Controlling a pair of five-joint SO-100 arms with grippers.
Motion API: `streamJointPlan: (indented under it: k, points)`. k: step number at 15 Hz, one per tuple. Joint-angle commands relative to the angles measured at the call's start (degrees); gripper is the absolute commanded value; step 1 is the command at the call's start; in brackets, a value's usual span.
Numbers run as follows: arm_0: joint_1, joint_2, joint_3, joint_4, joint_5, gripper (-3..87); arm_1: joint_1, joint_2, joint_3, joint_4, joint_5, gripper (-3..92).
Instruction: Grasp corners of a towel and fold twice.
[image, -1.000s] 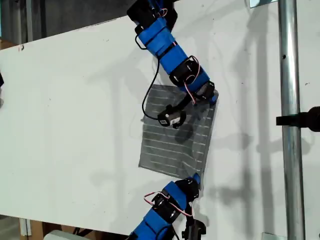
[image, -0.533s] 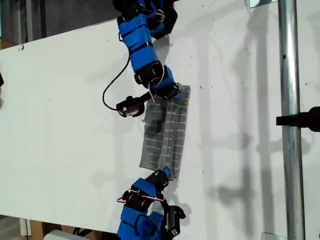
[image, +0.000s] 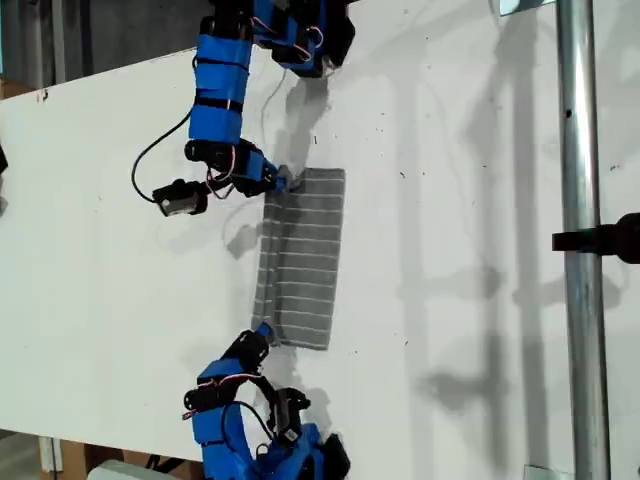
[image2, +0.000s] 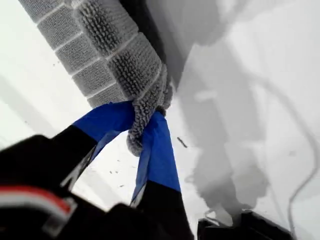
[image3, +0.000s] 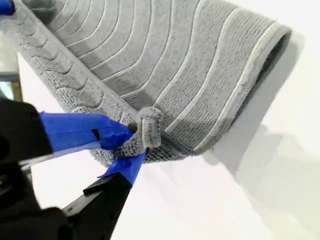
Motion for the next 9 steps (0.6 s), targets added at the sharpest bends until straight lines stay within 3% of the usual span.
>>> streamJointPlan:
  k: [1,4,9]
  points:
    - [-3.5,2.7,-4.5,0.0,3.2,-3.1,5.8,6.5,-3.0,-0.1,-5.6,-0.2]
    - [1.7,3.3,-0.4,-0.5,-0.1,-3.0,-1.1,6.0,-2.8,2.5,-2.2,-0.2]
    - [12.2,4.3,11.1,-7.0,-12.0,-2.9,-16.1,-3.8,0.2,-2.9,10.5,-0.2]
